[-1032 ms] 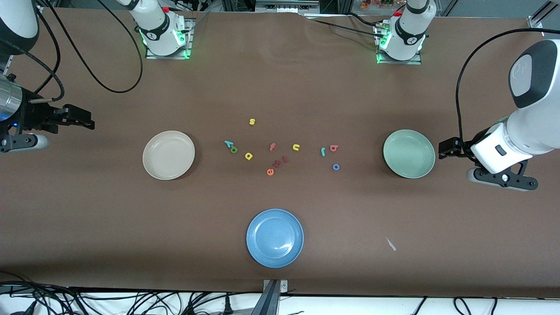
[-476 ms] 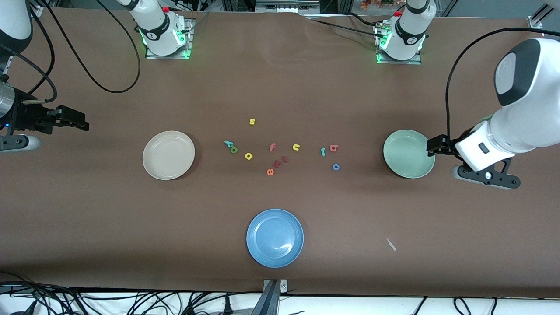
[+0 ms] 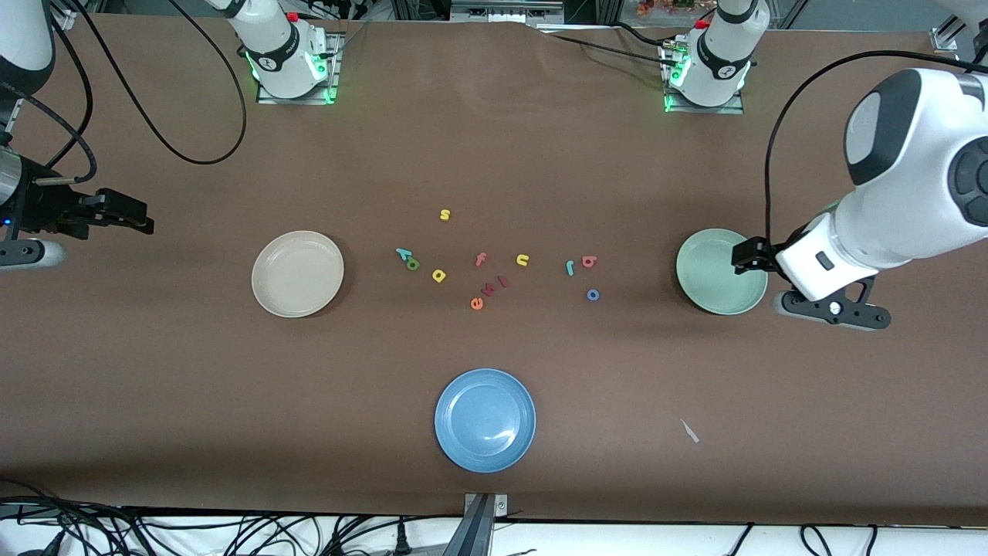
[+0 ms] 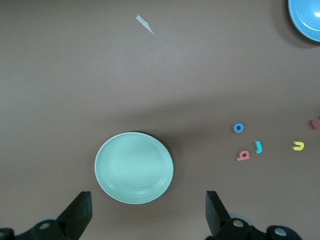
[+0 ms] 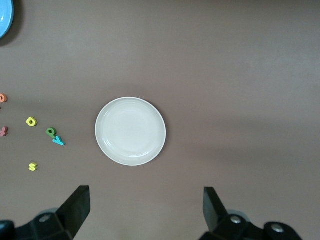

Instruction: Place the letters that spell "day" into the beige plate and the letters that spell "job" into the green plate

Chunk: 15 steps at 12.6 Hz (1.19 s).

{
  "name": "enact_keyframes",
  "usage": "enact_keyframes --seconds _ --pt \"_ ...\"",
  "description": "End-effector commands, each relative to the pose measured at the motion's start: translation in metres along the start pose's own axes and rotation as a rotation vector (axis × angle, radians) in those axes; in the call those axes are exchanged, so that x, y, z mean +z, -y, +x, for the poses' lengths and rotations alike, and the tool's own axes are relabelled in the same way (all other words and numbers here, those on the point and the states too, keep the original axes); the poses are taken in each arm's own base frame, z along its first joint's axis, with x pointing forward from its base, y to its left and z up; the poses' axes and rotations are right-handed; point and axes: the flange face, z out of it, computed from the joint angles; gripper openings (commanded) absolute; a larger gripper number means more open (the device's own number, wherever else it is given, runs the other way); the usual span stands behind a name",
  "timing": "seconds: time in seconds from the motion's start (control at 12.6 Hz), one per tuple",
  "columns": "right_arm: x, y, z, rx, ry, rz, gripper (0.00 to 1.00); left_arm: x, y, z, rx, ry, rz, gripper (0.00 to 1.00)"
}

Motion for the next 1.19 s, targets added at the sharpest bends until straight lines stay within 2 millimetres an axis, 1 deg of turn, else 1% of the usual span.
enact_keyframes --seconds 0.0,0.16,0.24,0.32,0.56,0.64,0.71,0.95,1.11 --pt "-0.001 -0.001 -0.001 0.007 -0.005 0.024 1.0 0.0 -0.023 -0.004 -0.04 0.022 -0.016 1.0" --pt "-0.001 -0.001 0.0 0.007 -0.008 0.024 1.0 0.007 -0.04 -0.01 -0.033 0.079 -0.008 1.0" --pt "-0.001 -0.001 0.001 0.009 -0.01 0.024 1.0 0.008 -0.046 -0.011 -0.037 0.081 -0.006 1.0" --pt "-0.001 0.0 0.001 0.009 -0.009 0.023 1.0 0.009 -0.047 -0.011 -0.049 0.085 -0.008 1.0" --pt "0.003 0.005 0.006 0.005 -0.023 0.021 1.0 0.023 -0.047 -0.013 -0.052 0.117 -0.006 1.0" --pt "0.003 0.005 0.007 0.005 -0.03 0.022 1.0 0.026 -0.054 -0.014 -0.052 0.124 -0.009 1.0" --pt "0.004 0.005 0.008 0.005 -0.029 0.022 1.0 0.026 -0.059 -0.014 -0.067 0.127 -0.028 1.0" --pt "0.002 0.005 0.007 0.005 -0.033 0.02 1.0 0.023 -0.062 -0.015 -0.069 0.125 -0.056 1.0" --pt "0.001 0.005 0.008 0.004 -0.043 0.021 1.0 0.018 -0.059 -0.015 -0.073 0.117 -0.056 1.0"
